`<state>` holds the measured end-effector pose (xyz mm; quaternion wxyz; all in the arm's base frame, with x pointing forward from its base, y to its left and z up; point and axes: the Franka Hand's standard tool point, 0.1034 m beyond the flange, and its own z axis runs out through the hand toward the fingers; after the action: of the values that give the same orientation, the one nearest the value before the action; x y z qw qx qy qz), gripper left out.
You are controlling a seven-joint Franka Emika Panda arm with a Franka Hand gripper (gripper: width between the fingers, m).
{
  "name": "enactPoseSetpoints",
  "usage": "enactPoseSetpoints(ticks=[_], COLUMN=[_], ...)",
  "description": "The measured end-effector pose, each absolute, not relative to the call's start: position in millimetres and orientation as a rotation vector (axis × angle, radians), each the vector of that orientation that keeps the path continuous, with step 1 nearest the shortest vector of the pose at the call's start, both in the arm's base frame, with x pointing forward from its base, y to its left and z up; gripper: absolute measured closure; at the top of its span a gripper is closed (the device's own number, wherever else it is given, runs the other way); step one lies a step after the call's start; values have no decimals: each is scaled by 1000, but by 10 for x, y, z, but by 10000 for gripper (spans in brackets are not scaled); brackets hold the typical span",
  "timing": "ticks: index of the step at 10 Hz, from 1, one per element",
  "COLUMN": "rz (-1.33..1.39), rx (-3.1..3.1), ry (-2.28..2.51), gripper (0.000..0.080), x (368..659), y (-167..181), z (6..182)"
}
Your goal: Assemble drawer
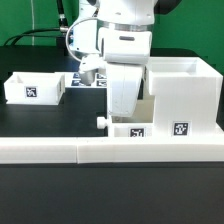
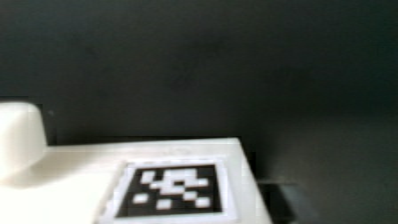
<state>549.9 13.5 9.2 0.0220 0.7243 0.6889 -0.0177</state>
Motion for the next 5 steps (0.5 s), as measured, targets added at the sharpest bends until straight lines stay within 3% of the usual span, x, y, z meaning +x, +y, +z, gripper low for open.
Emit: enactPoseSetpoints(ticks=[1,2,3,4,5], rz=[-56,-72,-83,-101,-124], rx=[2244,2248,2254,2265,2272], ry=[2135,2136,2133,2127,2126], gripper=[531,531,332,214,214], x=[5503,5514,5533,5550,5575], y=[137,139,160,188,196], z=[100,152,228,324,430])
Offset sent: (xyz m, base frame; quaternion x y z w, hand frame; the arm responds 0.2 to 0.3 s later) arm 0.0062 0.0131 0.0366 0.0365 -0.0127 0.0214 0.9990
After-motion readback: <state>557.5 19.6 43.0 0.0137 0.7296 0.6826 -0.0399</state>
